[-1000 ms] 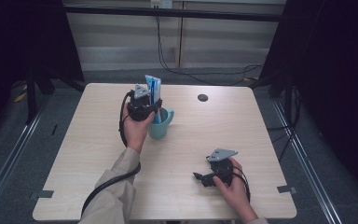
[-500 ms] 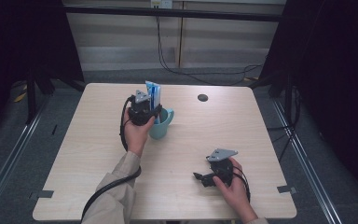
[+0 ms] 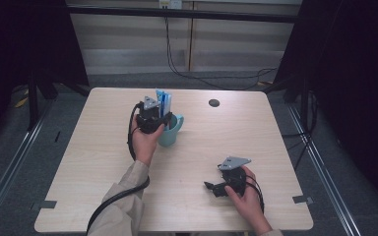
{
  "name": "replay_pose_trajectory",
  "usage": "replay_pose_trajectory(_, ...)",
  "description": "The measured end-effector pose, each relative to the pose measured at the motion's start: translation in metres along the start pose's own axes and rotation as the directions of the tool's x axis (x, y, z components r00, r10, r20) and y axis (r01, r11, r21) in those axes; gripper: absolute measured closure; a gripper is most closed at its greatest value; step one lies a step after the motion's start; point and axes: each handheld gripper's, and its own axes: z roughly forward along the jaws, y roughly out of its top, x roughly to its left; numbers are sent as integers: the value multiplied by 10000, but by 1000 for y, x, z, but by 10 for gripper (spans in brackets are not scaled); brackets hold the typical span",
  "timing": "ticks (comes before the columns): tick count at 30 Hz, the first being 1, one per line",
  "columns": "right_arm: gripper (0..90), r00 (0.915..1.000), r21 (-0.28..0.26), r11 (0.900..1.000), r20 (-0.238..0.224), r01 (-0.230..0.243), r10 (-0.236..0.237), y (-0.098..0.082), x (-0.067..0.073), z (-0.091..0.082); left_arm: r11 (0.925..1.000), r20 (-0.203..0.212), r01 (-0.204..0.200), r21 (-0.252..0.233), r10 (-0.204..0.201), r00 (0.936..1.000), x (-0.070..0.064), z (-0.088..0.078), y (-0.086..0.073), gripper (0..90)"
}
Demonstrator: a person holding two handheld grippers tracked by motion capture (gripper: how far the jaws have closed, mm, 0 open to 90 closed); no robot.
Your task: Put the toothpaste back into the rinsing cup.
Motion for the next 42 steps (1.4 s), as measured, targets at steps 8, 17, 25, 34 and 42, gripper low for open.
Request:
replay_pose_trajectory(8,164,10000,-9,10000,1,-15,15,0,0,0,9999,41,-37,164,37,10000,1,2,2,659)
replay_pose_trajectory(17,164,10000,-6,10000,-2,-11,11,0,0,0,9997,-1,-66,238,66,10000,2,4,2,653)
replay_pose_trajectory(25,163,10000,1,10000,-3,6,-6,0,0,0,9995,-147,-45,299,49,9999,4,3,2,635)
replay_pose_trajectory(34,163,10000,-6,10000,-5,-18,18,0,0,0,9990,-383,-5,443,22,9993,8,1,-2,616)
replay_pose_trajectory(42,164,10000,-6,10000,-7,-16,16,0,0,0,9990,-406,-97,445,116,9991,9,-1,-2,614)
